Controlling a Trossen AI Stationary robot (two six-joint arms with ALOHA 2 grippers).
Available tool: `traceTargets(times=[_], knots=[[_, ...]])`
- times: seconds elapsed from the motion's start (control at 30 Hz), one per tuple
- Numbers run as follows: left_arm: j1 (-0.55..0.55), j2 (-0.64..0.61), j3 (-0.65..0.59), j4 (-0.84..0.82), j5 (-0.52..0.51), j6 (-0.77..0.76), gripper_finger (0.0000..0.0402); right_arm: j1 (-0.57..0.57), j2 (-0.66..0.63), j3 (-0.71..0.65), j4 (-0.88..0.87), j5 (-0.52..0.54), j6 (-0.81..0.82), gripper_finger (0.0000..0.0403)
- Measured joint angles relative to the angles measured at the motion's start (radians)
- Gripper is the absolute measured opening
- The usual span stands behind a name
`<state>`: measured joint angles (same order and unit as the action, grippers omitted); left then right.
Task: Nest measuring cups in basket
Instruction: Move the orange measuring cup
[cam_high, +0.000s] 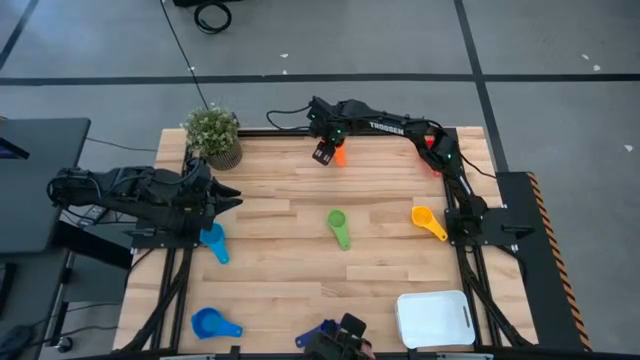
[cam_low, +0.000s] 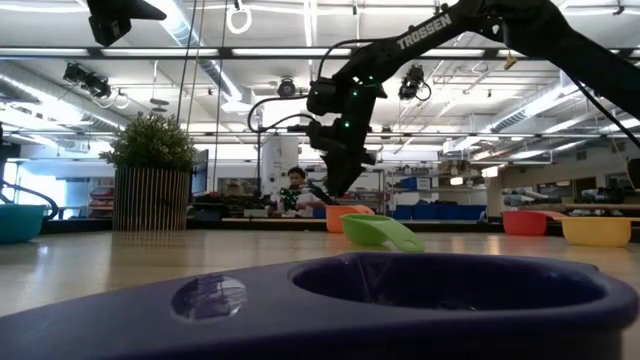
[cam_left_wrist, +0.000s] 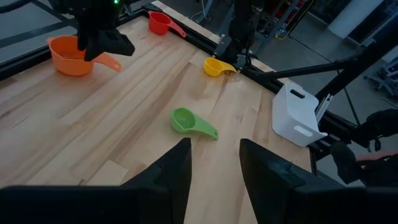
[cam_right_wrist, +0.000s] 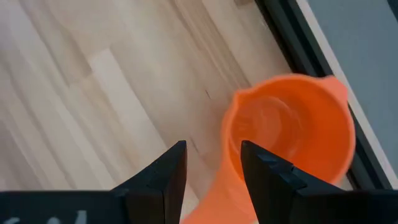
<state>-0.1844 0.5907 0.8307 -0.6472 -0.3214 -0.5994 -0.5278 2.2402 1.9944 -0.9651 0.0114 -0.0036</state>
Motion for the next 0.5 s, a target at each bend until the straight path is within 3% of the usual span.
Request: traceTargets(times=[0.1,0.5], knots=[[0.000,0.000,0.000,0.000,0.000,0.005,0.0142,0.000,0.001,-0.005,-0.003,0.046,0.003,0.0158],[0.000,0.000,0.000,0.000,0.000,0.009,0.0142,-0.013,0.001,-0.006,0.004,0.021,0.000,0.0158]])
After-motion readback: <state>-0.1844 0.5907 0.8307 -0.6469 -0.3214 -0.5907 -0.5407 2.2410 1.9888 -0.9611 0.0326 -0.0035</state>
